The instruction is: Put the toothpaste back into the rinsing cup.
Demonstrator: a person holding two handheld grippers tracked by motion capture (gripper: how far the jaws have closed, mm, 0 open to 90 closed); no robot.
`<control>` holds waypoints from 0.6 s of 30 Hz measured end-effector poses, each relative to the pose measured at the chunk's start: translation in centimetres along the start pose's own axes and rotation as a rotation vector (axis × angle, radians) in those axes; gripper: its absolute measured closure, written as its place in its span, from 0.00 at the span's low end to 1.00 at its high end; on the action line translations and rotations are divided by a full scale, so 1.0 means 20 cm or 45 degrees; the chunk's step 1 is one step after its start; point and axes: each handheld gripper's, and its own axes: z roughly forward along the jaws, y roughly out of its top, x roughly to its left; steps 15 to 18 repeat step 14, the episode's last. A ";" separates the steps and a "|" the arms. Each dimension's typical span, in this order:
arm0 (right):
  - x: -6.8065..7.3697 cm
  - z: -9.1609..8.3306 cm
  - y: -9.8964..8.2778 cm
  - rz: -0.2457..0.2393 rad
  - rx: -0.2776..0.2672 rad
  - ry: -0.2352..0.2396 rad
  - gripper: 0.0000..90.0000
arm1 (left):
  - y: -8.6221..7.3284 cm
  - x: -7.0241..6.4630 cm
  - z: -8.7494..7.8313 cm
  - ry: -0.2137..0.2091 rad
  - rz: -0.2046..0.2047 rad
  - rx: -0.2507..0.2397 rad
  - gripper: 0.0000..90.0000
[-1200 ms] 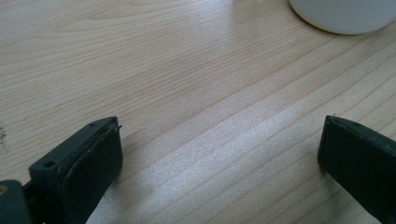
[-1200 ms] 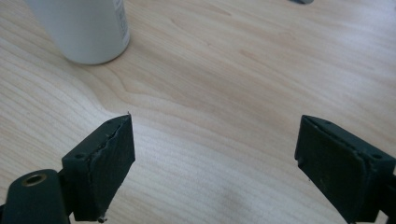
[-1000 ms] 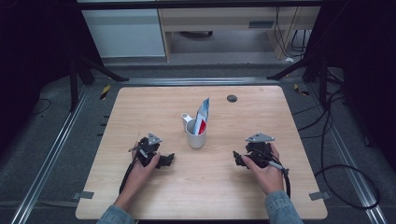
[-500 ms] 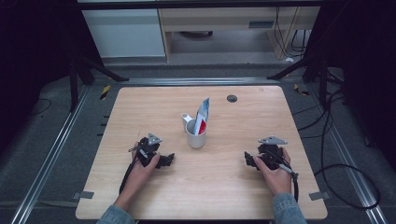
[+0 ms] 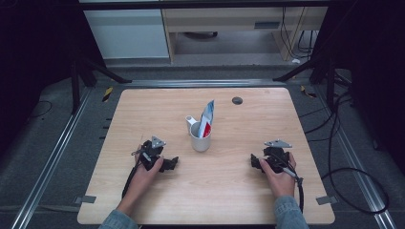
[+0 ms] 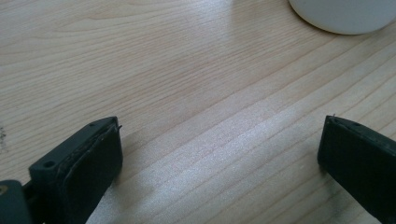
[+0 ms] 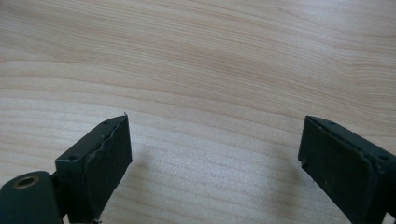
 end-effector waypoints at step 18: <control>0.00 0.05 0.00 0.040 0.027 -0.023 0.02 | 0.00 0.00 0.00 0.002 0.001 0.001 0.00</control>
